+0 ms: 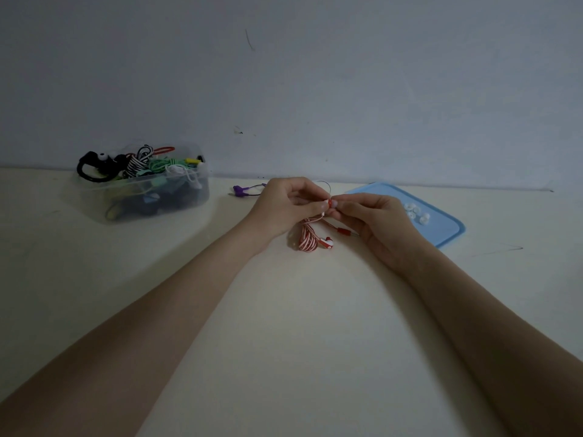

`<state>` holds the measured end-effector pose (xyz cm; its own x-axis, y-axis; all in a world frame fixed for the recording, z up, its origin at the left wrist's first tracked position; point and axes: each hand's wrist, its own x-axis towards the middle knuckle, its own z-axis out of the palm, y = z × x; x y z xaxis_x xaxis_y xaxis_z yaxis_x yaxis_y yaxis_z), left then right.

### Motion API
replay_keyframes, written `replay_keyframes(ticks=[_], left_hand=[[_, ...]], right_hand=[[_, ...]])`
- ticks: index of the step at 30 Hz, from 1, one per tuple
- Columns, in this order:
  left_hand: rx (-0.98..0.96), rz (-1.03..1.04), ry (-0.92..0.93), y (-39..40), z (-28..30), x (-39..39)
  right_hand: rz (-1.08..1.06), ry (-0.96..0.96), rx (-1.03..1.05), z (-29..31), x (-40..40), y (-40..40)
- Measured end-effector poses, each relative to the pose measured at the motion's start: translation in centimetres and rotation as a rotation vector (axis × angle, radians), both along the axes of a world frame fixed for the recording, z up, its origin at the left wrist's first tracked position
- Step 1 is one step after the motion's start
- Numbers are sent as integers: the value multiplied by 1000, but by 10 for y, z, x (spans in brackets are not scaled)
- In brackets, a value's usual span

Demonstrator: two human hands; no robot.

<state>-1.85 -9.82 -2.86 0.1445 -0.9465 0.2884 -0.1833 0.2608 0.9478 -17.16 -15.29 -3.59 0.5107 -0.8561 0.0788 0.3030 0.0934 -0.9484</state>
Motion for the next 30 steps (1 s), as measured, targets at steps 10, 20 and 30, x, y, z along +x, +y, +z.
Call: replay_keyframes(ticks=[10,20,30], left_hand=[[-2,62,-7,-4,-6,-1],[21,15,-30,-3,-4,3],[-35,-42,-186,-2,0,6]], right_hand=[[18,49,-42,-3,2,-3],[34,52,-37,-2,1,-1],[77,38,10,0,-3,-2]])
